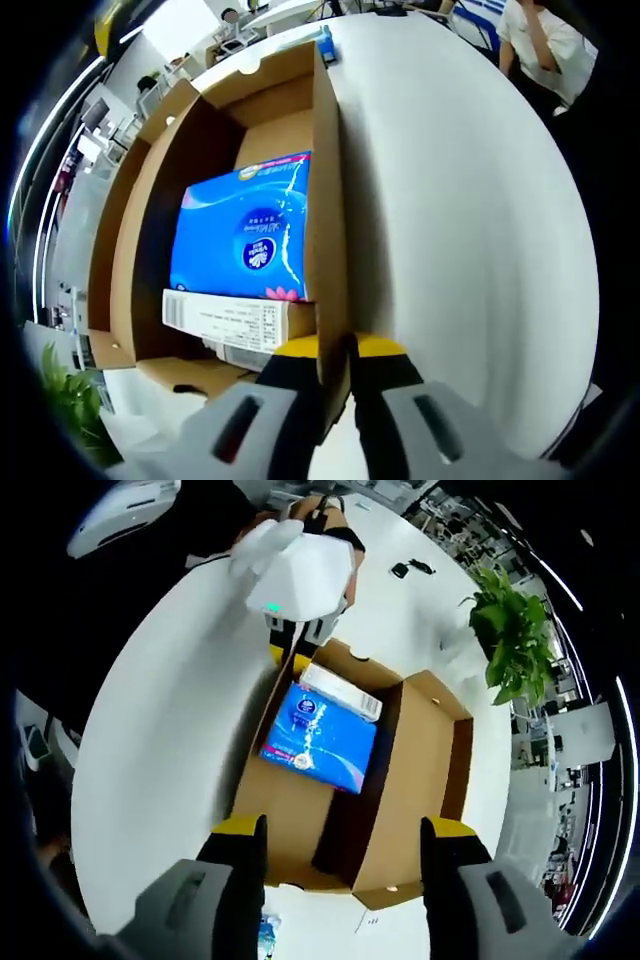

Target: Operate the shoe box by opening the lid, removing the specified soft item, and placing it in the target area until the item is outside and the box remains undamaged.

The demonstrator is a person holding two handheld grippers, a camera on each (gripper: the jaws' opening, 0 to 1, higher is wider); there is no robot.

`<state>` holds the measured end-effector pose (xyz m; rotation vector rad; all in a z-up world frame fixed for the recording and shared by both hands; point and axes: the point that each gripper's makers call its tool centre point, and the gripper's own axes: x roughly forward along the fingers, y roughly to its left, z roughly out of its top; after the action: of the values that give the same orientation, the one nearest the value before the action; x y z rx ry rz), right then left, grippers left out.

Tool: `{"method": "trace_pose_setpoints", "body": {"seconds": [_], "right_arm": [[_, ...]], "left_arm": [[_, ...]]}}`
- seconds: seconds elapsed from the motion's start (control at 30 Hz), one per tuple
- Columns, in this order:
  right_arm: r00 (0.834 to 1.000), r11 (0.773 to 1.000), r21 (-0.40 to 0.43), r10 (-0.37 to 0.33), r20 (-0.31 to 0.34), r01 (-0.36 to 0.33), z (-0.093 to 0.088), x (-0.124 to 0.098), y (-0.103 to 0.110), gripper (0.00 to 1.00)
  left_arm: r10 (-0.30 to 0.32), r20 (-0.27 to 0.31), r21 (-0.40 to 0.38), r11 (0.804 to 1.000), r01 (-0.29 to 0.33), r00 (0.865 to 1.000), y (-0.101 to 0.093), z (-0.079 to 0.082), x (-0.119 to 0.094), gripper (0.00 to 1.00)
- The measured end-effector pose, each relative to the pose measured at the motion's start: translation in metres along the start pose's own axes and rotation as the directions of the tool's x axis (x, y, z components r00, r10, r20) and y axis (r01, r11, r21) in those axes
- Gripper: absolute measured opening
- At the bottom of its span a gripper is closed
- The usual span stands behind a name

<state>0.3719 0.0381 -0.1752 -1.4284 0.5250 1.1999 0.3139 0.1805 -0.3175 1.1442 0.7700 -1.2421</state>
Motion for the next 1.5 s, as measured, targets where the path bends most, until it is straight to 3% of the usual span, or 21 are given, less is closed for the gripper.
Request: {"method": "trace_pose_setpoints", "body": {"seconds": [0.17,0.4,0.6,0.7,0.77,1.03,1.3,1.5], "right_arm": [[0.998,0.991,-0.125,0.049,0.045,-0.043,0.004,0.019,0.007,0.67],[0.996,0.981,-0.186,0.074,0.055,-0.063,-0.001,0.045,0.003,0.68],[0.993,0.958,-0.276,0.098,0.063,-0.077,0.001,0.075,-0.001,0.68],[0.99,0.94,-0.327,0.123,0.063,-0.096,0.003,0.089,0.001,0.68],[0.992,0.902,-0.421,0.121,0.039,-0.093,0.002,0.105,-0.001,0.68],[0.978,0.858,-0.493,0.198,0.062,-0.143,0.018,0.126,0.012,0.67],[0.963,0.806,-0.554,0.267,0.023,-0.211,0.028,0.14,0.018,0.62],[0.96,0.774,-0.59,0.28,-0.004,-0.229,0.031,0.141,0.016,0.7]], "left_arm": [[-0.002,0.001,0.0,1.0,0.002,1.0,0.0,0.0,0.0,0.08],[0.001,0.0,0.002,1.0,-0.001,1.0,0.001,0.0,0.001,0.08],[-0.003,0.001,-0.005,1.0,0.003,1.0,0.002,0.001,0.001,0.08],[0.004,-0.006,0.0,1.0,-0.004,1.0,0.002,0.001,0.001,0.09],[0.007,-0.008,0.0,1.0,-0.007,1.0,0.0,0.002,0.001,0.09],[0.016,-0.02,0.004,1.0,-0.016,1.0,0.001,0.005,0.002,0.09],[0.014,-0.02,0.002,1.0,-0.014,1.0,0.001,0.006,0.002,0.09],[0.013,-0.018,0.003,1.0,-0.013,1.0,0.001,0.006,0.002,0.09]]}}
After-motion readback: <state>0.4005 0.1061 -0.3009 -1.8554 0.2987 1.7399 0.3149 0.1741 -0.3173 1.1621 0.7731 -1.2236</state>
